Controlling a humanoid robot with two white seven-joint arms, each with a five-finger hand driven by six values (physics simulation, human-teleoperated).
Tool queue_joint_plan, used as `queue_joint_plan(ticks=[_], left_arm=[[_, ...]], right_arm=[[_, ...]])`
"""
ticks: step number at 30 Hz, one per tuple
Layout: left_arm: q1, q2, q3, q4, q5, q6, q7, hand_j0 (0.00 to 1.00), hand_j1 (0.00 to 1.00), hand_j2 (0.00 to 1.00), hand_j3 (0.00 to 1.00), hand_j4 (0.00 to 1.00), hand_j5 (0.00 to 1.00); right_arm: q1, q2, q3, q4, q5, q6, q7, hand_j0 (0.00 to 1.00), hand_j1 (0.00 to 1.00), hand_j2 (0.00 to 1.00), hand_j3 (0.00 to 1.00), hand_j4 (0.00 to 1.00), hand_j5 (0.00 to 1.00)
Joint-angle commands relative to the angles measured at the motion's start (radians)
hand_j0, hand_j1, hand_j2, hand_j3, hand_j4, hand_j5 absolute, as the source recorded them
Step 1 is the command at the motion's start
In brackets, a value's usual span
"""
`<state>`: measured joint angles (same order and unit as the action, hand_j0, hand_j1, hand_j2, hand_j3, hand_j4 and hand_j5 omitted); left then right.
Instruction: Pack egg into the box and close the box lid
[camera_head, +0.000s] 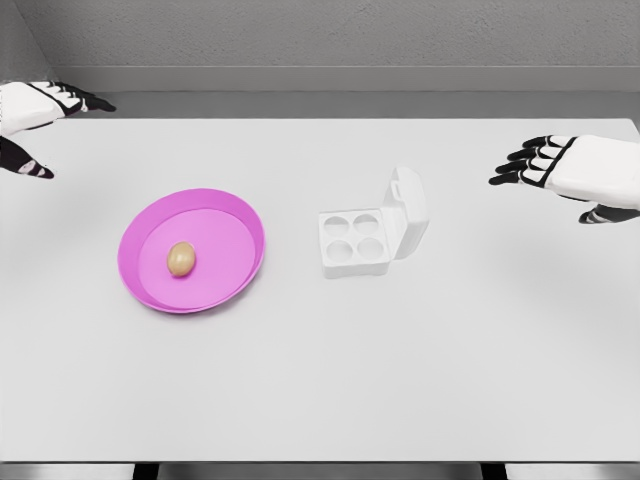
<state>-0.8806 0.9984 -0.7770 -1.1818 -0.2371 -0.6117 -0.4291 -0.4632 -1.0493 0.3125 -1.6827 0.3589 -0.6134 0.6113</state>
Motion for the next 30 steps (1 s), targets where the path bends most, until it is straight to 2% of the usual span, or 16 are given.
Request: queue_joint_plan(ticks=[1, 2, 4, 5, 11, 15, 16, 21, 28, 30], left_arm=[[-0.004, 0.016, -0.143, 0.007, -0.036, 0.001, -0.036, 1.0, 1.0, 1.0, 1.0, 1.0, 1.0], [-0.009, 0.014, -0.146, -0.035, -0.057, 0.001, -0.075, 1.0, 1.0, 1.0, 1.0, 1.0, 1.0], [-0.017, 0.013, -0.148, -0.107, -0.087, 0.001, -0.154, 1.0, 1.0, 1.0, 1.0, 1.0, 1.0], [-0.02, 0.011, -0.148, -0.116, -0.085, 0.001, -0.182, 1.0, 1.0, 1.0, 1.0, 1.0, 1.0], [-0.031, -0.024, -0.154, -0.148, -0.079, 0.001, -0.182, 1.0, 1.0, 1.0, 1.0, 1.0, 1.0], [-0.029, -0.078, -0.154, -0.223, -0.071, 0.001, -0.182, 1.0, 1.0, 1.0, 1.0, 1.0, 1.0], [-0.028, -0.086, -0.156, -0.223, -0.077, 0.001, -0.182, 1.0, 1.0, 1.0, 1.0, 1.0, 1.0], [-0.017, -0.106, -0.159, -0.223, -0.083, 0.001, -0.182, 1.0, 1.0, 1.0, 1.0, 1.0, 1.0], [0.022, -0.122, -0.159, -0.222, -0.125, 0.001, -0.182, 0.96, 0.96, 0.96, 0.96, 0.96, 0.96], [0.022, -0.126, -0.159, -0.219, -0.125, 0.001, -0.182, 0.95, 0.95, 0.95, 0.95, 0.95, 0.95]], right_arm=[[-0.003, 0.002, -0.003, 0.02, -0.008, 0.003, 0.0, 1.0, 1.0, 1.0, 1.0, 1.0, 1.0], [-0.032, 0.0, -0.012, 0.026, -0.015, 0.003, 0.0, 1.0, 1.0, 1.0, 1.0, 1.0, 1.0], [-0.034, 0.0, -0.01, 0.034, -0.04, 0.003, 0.0, 1.0, 1.0, 1.0, 1.0, 1.0, 1.0], [-0.034, 0.0, -0.007, 0.029, -0.034, 0.003, 0.0, 1.0, 1.0, 1.0, 1.0, 1.0, 1.0], [-0.034, 0.0, 0.016, 0.003, -0.034, 0.003, 0.0, 1.0, 1.0, 1.0, 1.0, 1.0, 1.0], [-0.034, 0.005, 0.075, -0.009, -0.028, 0.003, 0.0, 1.0, 1.0, 1.0, 1.0, 1.0, 1.0], [-0.035, 0.023, 0.102, -0.008, 0.005, 0.003, 0.0, 1.0, 1.0, 1.0, 1.0, 1.0, 1.0], [-0.035, 0.086, 0.112, -0.005, 0.08, 0.003, 0.0, 1.0, 1.0, 1.0, 1.0, 1.0, 1.0], [-0.049, 0.149, 0.119, 0.031, 0.126, 0.003, 0.0, 1.0, 1.0, 1.0, 1.0, 1.0, 1.0], [-0.066, 0.161, 0.125, 0.084, 0.126, 0.003, 0.0, 1.0, 1.0, 1.0, 1.0, 1.0, 1.0]])
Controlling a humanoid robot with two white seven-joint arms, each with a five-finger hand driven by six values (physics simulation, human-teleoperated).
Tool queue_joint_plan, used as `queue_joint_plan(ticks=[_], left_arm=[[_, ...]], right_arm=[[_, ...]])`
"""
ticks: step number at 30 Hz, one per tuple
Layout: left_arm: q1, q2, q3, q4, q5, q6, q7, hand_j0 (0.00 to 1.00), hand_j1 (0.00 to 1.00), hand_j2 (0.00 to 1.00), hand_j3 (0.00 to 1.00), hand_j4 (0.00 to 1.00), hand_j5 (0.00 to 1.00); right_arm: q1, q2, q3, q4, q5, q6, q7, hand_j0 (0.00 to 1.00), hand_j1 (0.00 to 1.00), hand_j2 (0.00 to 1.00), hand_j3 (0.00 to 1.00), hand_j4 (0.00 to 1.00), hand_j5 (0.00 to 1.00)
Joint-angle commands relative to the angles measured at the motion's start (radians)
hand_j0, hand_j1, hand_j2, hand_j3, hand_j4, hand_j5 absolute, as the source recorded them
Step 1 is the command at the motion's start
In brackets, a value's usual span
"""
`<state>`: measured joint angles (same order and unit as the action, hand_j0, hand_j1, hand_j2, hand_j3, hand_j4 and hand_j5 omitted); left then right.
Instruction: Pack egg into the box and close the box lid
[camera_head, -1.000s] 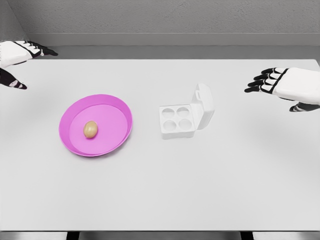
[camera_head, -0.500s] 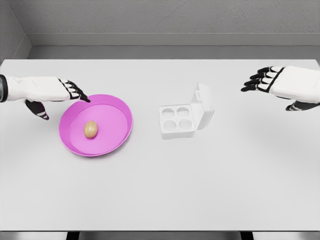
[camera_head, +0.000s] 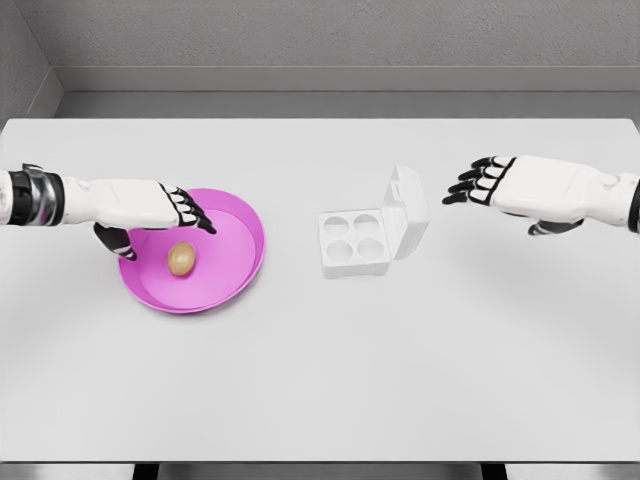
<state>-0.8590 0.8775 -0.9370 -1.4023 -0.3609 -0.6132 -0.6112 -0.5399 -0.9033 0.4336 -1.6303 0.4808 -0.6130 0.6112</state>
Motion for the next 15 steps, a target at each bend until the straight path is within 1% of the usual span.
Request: queue_joint_plan(ticks=[1, 2, 4, 6, 10, 13, 14, 15], left_arm=[[0.0, -0.008, 0.001, 0.002, -0.003, 0.002, 0.0, 0.95, 0.95, 0.95, 0.95, 0.95, 0.95], [0.008, -0.017, 0.001, 0.005, -0.003, 0.002, 0.0, 0.95, 0.95, 0.95, 0.95, 0.95, 0.95], [0.009, -0.026, 0.001, 0.005, -0.015, 0.002, 0.0, 0.95, 0.95, 0.95, 0.95, 0.95, 0.95], [0.02, -0.029, 0.001, 0.005, -0.016, 0.002, 0.0, 0.95, 0.95, 0.95, 0.95, 0.95, 0.95], [0.029, -0.028, 0.006, 0.006, -0.024, 0.002, 0.0, 0.95, 0.95, 0.95, 0.95, 0.95, 0.95], [0.037, -0.028, 0.012, 0.008, -0.023, 0.002, 0.0, 0.89, 0.89, 0.89, 0.89, 0.89, 0.89], [0.041, -0.028, 0.014, 0.008, -0.023, 0.002, 0.0, 0.89, 0.89, 0.89, 0.89, 0.89, 0.89], [0.043, -0.029, 0.014, 0.008, -0.021, 0.002, 0.0, 0.92, 0.92, 0.92, 0.92, 0.92, 0.92]], right_arm=[[-0.003, 0.015, 0.002, 0.059, 0.004, 0.002, 0.0, 1.0, 1.0, 1.0, 1.0, 1.0, 1.0], [-0.011, 0.017, 0.002, 0.083, 0.004, 0.002, 0.0, 1.0, 1.0, 1.0, 1.0, 1.0, 1.0], [-0.011, 0.024, 0.01, 0.084, 0.004, 0.002, 0.0, 1.0, 1.0, 1.0, 1.0, 1.0, 1.0], [-0.012, 0.026, 0.04, 0.084, 0.004, 0.002, 0.0, 1.0, 1.0, 1.0, 1.0, 1.0, 1.0], [-0.014, 0.027, 0.043, 0.083, 0.005, 0.002, 0.0, 1.0, 1.0, 1.0, 1.0, 1.0, 1.0], [-0.02, 0.029, 0.048, 0.081, 0.005, 0.002, 0.0, 1.0, 1.0, 1.0, 1.0, 1.0, 1.0], [-0.02, 0.029, 0.05, 0.081, 0.005, 0.002, 0.0, 1.0, 1.0, 1.0, 1.0, 1.0, 1.0], [-0.02, 0.029, 0.05, 0.081, 0.005, 0.002, 0.0, 1.0, 1.0, 1.0, 1.0, 1.0, 1.0]])
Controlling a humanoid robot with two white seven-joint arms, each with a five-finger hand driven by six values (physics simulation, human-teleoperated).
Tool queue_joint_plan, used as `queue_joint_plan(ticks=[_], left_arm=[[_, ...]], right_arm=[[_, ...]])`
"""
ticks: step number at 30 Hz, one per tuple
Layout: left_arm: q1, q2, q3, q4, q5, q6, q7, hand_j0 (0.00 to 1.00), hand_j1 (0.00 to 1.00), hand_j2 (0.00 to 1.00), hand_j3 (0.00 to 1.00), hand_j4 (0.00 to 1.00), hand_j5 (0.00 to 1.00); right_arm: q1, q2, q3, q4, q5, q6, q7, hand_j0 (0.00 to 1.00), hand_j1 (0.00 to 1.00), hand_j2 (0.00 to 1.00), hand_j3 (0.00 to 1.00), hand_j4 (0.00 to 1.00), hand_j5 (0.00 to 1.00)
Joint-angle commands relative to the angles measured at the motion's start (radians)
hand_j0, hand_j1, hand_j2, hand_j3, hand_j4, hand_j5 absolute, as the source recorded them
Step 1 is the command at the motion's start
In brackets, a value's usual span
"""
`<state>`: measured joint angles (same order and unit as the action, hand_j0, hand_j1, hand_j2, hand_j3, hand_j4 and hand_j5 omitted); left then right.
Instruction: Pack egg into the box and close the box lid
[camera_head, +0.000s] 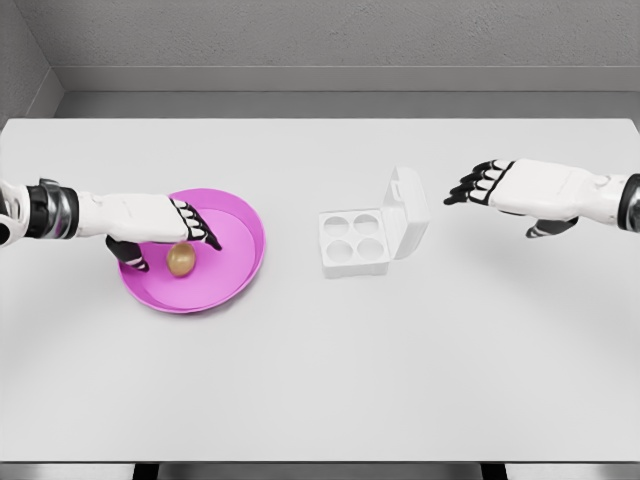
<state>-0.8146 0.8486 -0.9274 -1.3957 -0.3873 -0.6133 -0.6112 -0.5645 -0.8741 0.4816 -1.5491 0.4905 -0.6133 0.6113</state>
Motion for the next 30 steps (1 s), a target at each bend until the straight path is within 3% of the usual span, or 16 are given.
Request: queue_joint_plan(ticks=[1, 9, 18, 22, 30], left_arm=[[0.002, -0.005, 0.002, -0.006, 0.005, 0.002, 0.0, 0.95, 0.95, 0.95, 0.95, 0.95, 0.95], [0.003, -0.02, 0.007, 0.004, 0.004, 0.002, 0.0, 0.96, 0.96, 0.96, 0.96, 0.96, 0.96], [0.015, -0.019, 0.005, 0.031, -0.004, 0.002, 0.0, 0.87, 0.87, 0.87, 0.87, 0.87, 0.87], [0.015, -0.02, 0.005, 0.032, -0.005, 0.002, 0.0, 0.76, 0.76, 0.76, 0.76, 0.76, 0.76], [0.017, -0.022, 0.004, 0.032, -0.004, 0.002, 0.0, 0.76, 0.76, 0.76, 0.76, 0.76, 0.76]], right_arm=[[-0.002, 0.0, 0.012, 0.0, -0.004, 0.002, 0.0, 1.0, 1.0, 1.0, 1.0, 1.0, 1.0], [-0.006, 0.0, 0.015, 0.0, -0.004, 0.002, 0.0, 1.0, 1.0, 1.0, 1.0, 1.0, 1.0], [-0.008, 0.0, 0.015, 0.0, -0.004, 0.002, 0.0, 1.0, 1.0, 1.0, 1.0, 1.0, 1.0], [-0.009, 0.0, 0.015, 0.0, -0.004, 0.002, 0.0, 1.0, 1.0, 1.0, 1.0, 1.0, 1.0], [-0.009, 0.0, 0.015, -0.002, -0.004, 0.002, 0.0, 1.0, 1.0, 1.0, 1.0, 1.0, 1.0]])
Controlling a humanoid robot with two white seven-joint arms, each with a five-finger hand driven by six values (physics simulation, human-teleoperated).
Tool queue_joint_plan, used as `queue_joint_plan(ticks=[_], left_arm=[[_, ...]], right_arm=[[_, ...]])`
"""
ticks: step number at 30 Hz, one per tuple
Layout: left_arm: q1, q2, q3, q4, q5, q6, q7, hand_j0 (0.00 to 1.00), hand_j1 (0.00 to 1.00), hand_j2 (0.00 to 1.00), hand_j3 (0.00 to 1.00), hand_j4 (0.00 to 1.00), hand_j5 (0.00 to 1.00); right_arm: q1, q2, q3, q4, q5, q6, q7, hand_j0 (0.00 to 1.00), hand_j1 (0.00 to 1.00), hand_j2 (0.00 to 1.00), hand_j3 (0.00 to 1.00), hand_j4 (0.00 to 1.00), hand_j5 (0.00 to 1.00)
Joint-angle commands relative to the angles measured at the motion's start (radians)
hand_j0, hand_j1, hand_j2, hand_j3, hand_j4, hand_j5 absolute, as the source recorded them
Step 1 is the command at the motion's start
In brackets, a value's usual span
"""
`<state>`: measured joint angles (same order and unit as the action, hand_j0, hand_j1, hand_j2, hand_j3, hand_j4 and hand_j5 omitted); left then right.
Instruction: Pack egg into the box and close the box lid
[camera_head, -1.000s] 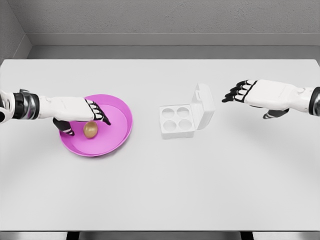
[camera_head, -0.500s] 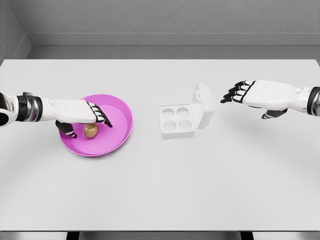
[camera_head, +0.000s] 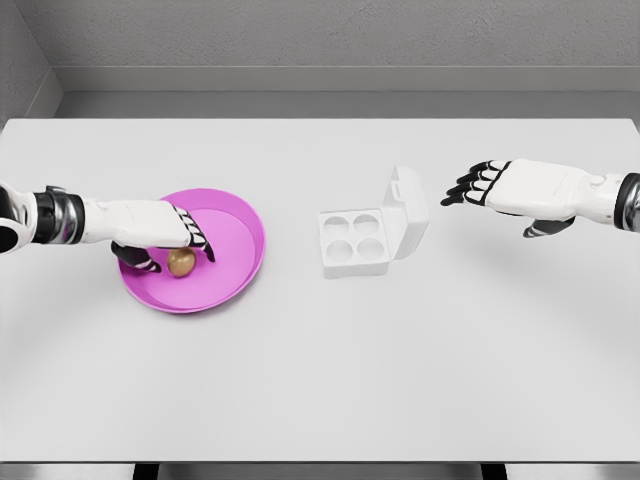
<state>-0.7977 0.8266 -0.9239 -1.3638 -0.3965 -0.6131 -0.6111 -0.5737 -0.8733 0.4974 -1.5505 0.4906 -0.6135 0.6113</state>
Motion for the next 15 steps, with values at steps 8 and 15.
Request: queue_joint_plan(ticks=[8, 15], left_arm=[[0.006, 0.0, -0.004, 0.0, -0.002, 0.002, 0.0, 0.76, 0.76, 0.76, 0.76, 0.76, 0.76], [0.008, -0.001, -0.003, 0.0, -0.002, 0.002, 0.0, 0.76, 0.76, 0.76, 0.76, 0.76, 0.76]], right_arm=[[0.0, 0.0, 0.0, -0.002, -0.004, 0.003, 0.0, 1.0, 1.0, 1.0, 1.0, 1.0, 1.0], [0.0, 0.0, 0.0, -0.003, -0.006, 0.003, 0.0, 1.0, 1.0, 1.0, 1.0, 1.0, 1.0]])
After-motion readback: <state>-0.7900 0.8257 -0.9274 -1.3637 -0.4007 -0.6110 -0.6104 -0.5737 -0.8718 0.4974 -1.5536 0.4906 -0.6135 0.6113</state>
